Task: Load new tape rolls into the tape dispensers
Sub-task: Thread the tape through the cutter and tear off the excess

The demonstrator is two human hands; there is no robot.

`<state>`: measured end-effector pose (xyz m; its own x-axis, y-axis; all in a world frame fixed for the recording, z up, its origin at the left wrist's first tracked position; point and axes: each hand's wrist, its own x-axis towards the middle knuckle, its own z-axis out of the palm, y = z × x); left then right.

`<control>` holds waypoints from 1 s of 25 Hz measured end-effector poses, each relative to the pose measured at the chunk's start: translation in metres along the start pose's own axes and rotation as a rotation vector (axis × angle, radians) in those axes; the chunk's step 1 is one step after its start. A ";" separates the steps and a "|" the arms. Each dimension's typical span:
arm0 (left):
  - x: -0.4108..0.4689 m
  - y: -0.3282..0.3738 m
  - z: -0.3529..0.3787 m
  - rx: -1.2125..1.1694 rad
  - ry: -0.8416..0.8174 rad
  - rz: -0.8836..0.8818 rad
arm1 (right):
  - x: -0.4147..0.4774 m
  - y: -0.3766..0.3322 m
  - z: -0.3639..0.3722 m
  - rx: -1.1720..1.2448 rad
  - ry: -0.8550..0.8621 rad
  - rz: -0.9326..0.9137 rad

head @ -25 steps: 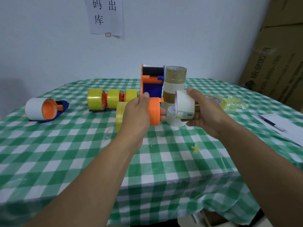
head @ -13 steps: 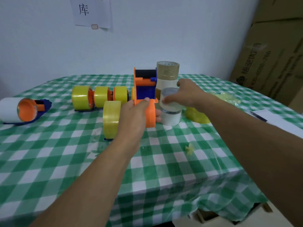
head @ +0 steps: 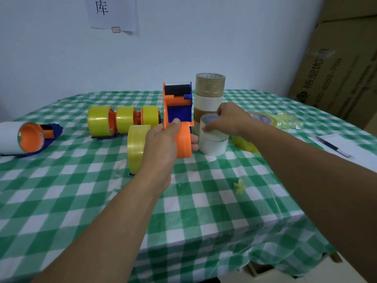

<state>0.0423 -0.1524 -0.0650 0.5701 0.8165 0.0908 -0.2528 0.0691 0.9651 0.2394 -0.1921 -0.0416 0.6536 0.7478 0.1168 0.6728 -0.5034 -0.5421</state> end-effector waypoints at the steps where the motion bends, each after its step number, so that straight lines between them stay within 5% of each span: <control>1: 0.000 0.000 -0.001 -0.013 0.003 -0.002 | 0.000 0.000 0.000 0.010 0.001 0.000; 15: -0.003 0.001 0.001 -0.013 0.003 -0.015 | -0.013 0.002 -0.006 0.041 -0.026 0.013; 22: -0.002 -0.005 0.007 -0.024 -0.019 -0.042 | -0.007 0.028 -0.032 -0.087 0.346 0.074; 25: -0.003 -0.007 0.008 -0.019 -0.031 -0.048 | -0.009 0.041 -0.030 -0.257 0.163 0.148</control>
<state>0.0485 -0.1601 -0.0699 0.6055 0.7941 0.0521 -0.2394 0.1193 0.9636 0.2712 -0.2323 -0.0396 0.7838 0.5894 0.1955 0.6181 -0.7099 -0.3377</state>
